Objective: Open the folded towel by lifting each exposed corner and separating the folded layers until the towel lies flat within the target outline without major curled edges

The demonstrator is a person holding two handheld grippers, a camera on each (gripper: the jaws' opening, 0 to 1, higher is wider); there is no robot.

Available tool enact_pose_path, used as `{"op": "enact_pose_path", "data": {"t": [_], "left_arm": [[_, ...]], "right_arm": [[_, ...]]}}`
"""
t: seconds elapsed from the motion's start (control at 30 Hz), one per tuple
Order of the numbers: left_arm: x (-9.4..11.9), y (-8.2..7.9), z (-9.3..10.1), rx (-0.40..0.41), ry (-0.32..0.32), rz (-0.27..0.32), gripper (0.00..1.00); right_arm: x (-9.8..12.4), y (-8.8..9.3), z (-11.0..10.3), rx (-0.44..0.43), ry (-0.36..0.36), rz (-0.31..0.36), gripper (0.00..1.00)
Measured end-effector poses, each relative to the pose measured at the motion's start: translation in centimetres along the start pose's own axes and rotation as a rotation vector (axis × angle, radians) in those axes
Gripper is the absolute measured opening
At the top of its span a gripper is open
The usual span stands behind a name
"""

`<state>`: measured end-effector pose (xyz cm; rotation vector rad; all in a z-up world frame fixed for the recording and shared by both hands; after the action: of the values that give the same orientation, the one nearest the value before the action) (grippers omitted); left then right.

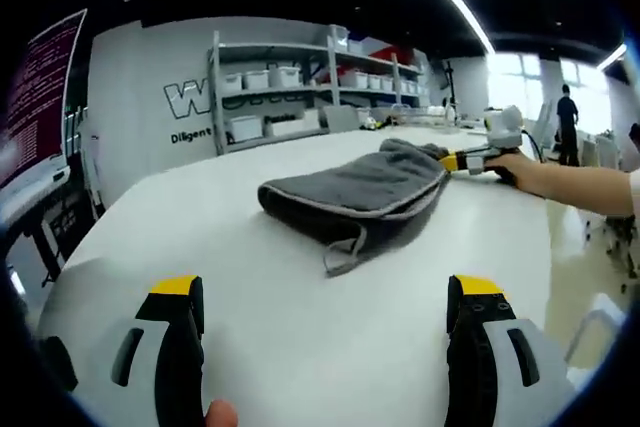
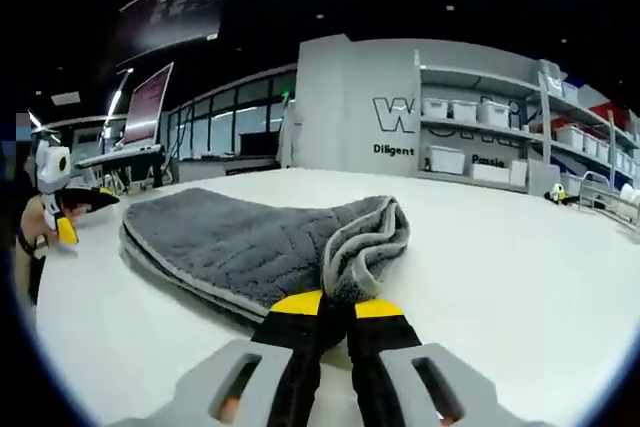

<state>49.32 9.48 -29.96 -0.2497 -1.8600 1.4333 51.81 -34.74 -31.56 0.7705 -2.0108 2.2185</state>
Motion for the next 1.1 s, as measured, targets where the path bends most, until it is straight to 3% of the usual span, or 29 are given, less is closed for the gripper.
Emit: {"op": "enact_pose_path", "data": {"t": [0.17,0.27,0.47,0.7,1.1], "left_arm": [[0.7,-0.6,0.0,-0.016,0.01,0.054,1.0],[1.6,-0.8,0.1,-0.017,0.017,0.056,1.0],[3.2,-1.8,-0.3,-0.018,-0.033,0.079,1.0],[3.8,-1.6,-0.4,-0.001,-0.029,0.034,1.0],[4.1,-2.4,-1.0,-0.001,-0.059,0.052,1.0]], "right_arm": [[-0.6,-0.1,0.7,0.024,-0.052,0.005,0.04],[-1.1,-0.2,1.3,0.033,-0.091,0.007,0.04],[-2.0,-0.4,2.6,0.048,-0.157,0.007,0.03],[-3.0,-0.8,3.8,0.062,-0.215,0.007,0.03],[-5.3,-1.8,5.8,0.084,-0.294,0.005,0.03]]}}
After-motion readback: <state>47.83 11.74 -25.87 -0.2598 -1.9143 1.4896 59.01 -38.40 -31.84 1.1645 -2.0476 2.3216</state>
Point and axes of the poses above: the point that each gripper's makers call its tool centre point, and the gripper's own axes: x roughly backward along the fingers, z roughly to its right, y roughly out of its underside, the point moved 10 cm from there along x, roughly backward along the fingers, and after that the axes turned 11 degrees about -z, right-handed, at the moved point
